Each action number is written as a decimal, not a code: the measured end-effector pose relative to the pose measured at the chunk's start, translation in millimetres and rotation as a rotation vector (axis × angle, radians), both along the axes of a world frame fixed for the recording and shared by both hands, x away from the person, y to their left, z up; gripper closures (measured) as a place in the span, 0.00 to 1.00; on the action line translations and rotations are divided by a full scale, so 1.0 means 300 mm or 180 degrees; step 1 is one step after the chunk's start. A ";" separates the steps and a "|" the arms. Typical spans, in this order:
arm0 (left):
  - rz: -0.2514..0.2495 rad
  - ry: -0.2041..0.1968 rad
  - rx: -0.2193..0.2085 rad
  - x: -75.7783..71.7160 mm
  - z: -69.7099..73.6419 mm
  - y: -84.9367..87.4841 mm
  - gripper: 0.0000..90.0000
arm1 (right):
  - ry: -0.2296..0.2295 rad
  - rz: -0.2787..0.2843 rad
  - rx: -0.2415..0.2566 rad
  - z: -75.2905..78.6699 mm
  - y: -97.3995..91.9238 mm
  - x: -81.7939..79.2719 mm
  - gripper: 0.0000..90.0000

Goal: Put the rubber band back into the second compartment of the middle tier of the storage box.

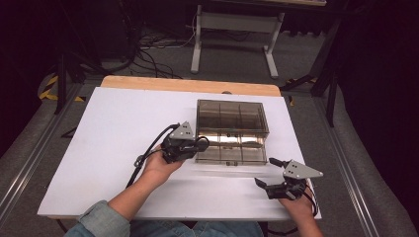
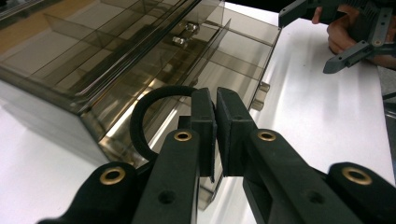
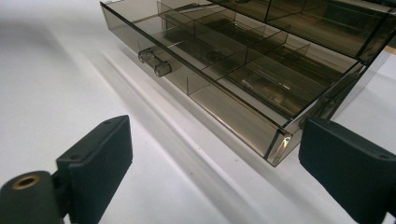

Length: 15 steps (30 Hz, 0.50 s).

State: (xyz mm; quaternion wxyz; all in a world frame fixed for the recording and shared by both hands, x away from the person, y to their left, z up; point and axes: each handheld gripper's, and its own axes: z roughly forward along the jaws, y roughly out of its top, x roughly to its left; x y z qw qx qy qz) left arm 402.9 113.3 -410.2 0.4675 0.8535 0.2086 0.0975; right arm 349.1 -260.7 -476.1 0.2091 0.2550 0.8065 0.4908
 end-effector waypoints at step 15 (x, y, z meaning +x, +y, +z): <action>-0.0092 0.0106 -0.0007 0.035 -0.011 -0.090 0.95 | -0.0001 -0.0001 0.0003 0.000 0.000 0.000 0.12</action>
